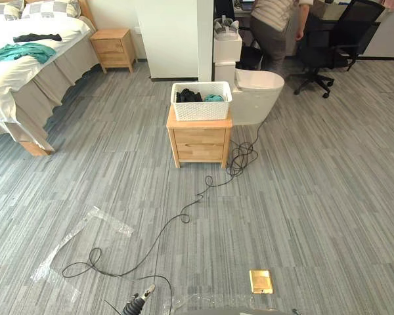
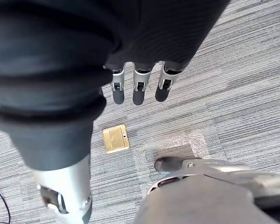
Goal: Pick up the laundry basket with both hands and put the clothes into the washing machine.
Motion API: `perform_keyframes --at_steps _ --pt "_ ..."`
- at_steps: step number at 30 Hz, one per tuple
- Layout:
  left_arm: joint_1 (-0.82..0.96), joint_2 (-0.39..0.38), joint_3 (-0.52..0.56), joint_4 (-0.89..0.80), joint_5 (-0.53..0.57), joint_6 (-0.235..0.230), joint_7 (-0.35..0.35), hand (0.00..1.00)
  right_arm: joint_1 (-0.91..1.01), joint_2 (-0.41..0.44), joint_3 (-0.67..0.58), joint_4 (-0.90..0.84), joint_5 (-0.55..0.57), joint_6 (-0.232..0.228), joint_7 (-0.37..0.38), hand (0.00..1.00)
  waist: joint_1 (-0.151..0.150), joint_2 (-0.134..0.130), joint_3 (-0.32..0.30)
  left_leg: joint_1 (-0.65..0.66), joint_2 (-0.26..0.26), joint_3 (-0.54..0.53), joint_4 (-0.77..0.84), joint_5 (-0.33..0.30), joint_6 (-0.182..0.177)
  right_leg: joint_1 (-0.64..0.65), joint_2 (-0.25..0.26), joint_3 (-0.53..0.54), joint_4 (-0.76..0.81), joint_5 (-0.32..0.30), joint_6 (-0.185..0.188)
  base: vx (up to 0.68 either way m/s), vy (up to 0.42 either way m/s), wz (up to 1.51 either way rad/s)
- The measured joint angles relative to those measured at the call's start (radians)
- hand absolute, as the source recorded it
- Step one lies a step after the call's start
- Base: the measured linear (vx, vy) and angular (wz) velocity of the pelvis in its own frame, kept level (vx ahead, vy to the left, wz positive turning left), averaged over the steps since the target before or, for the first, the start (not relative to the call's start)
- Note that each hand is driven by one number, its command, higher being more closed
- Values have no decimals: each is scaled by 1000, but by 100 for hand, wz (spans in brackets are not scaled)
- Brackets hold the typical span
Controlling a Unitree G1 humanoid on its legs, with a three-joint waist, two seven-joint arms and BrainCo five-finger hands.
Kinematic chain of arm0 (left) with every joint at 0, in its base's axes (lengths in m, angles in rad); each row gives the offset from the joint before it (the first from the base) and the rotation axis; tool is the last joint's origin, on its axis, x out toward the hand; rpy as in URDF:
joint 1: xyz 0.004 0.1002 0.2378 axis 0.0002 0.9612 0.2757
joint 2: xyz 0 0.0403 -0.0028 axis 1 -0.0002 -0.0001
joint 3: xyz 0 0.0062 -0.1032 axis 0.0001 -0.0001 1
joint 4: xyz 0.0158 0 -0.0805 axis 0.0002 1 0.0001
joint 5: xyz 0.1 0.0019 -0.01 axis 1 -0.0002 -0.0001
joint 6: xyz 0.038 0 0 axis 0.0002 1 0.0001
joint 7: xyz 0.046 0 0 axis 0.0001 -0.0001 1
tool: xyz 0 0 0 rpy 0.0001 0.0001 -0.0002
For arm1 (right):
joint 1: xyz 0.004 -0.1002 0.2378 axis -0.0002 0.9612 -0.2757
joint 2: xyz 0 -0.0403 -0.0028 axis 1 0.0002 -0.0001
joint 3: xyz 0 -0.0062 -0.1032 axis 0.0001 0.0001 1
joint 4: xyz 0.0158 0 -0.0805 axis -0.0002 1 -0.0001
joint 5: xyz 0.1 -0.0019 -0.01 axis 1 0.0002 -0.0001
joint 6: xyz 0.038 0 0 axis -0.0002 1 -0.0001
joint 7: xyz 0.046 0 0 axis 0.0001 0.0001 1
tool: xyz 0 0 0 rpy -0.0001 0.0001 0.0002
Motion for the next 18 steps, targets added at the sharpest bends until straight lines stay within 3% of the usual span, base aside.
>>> perform_keyframes --at_steps 18 --pt "-3 2 3 -2 1 -10 38 0 -5 1 -2 0 0 0 -7 0 0 -9 17 7 -6 -16 0 2 2 14 -6 -26 -4 0 0 -33 1 2"
